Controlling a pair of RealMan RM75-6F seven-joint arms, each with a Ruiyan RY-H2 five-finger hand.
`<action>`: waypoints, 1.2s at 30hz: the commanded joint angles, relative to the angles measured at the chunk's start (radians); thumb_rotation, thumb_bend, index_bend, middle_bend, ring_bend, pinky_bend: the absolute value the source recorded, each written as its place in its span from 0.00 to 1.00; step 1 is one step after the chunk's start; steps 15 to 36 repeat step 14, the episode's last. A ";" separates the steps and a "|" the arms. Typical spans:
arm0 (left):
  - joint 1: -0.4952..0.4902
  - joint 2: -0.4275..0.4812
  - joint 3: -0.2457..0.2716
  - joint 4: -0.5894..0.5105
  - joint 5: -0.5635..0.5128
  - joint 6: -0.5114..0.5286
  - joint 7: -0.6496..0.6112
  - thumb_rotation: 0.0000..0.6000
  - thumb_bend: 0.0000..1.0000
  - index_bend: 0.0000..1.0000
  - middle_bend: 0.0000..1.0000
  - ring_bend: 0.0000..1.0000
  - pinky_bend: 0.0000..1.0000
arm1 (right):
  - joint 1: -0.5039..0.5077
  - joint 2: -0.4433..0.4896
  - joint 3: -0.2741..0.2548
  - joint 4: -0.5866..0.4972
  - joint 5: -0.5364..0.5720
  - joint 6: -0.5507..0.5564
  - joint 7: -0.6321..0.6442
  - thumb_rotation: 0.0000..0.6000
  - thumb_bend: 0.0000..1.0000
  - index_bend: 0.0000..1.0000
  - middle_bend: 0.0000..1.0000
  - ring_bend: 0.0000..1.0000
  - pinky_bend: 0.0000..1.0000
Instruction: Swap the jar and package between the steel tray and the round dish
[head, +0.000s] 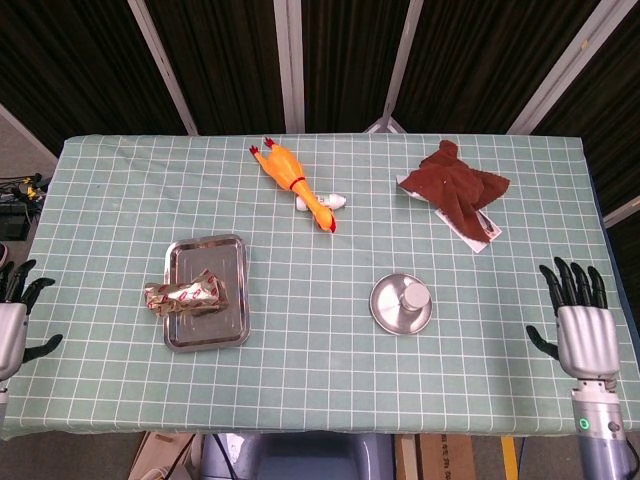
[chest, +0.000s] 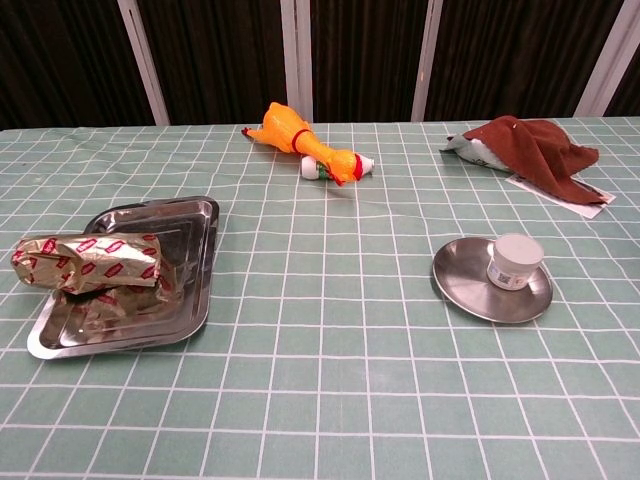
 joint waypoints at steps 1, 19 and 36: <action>0.036 -0.005 0.018 0.032 0.064 0.040 -0.086 1.00 0.11 0.26 0.05 0.00 0.03 | -0.045 0.013 -0.041 0.027 -0.063 0.037 0.030 1.00 0.21 0.12 0.07 0.04 0.00; 0.083 -0.007 0.027 0.079 0.156 0.087 -0.210 1.00 0.11 0.24 0.03 0.00 0.03 | -0.078 0.040 -0.059 -0.008 -0.133 0.025 0.024 1.00 0.21 0.11 0.05 0.03 0.00; 0.083 -0.007 0.027 0.079 0.156 0.087 -0.210 1.00 0.11 0.24 0.03 0.00 0.03 | -0.078 0.040 -0.059 -0.008 -0.133 0.025 0.024 1.00 0.21 0.11 0.05 0.03 0.00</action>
